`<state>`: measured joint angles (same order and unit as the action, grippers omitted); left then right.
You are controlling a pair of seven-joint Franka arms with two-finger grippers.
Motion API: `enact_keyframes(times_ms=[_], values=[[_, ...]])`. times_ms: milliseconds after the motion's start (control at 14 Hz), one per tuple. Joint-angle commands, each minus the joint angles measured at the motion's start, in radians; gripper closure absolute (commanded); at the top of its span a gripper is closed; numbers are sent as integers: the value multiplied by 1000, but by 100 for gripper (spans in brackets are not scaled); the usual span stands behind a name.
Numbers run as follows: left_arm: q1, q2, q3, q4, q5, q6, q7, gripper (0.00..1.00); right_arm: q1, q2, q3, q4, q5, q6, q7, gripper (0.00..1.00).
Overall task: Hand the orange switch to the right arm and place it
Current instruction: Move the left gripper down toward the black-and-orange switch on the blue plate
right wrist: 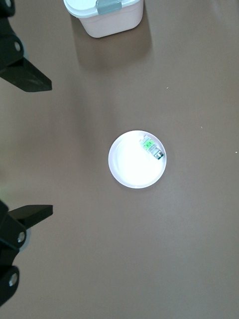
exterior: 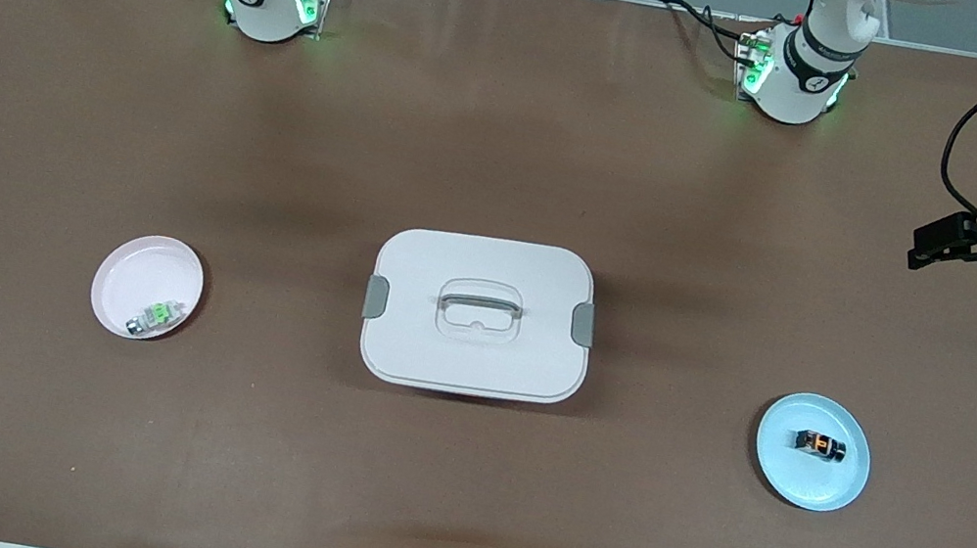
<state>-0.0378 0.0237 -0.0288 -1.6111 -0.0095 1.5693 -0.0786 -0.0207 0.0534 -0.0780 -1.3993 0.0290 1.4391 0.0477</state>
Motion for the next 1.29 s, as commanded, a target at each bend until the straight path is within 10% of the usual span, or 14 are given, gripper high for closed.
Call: enact_keyframes(times_ms=[0, 1214], values=[[6, 33, 0, 28, -7, -14, 23, 0, -16, -18, 11, -15, 5, -3, -6, 0], [59, 393, 0, 71, -4, 241, 125, 0, -5, -18, 15, -15, 5, -8, -19, 0]])
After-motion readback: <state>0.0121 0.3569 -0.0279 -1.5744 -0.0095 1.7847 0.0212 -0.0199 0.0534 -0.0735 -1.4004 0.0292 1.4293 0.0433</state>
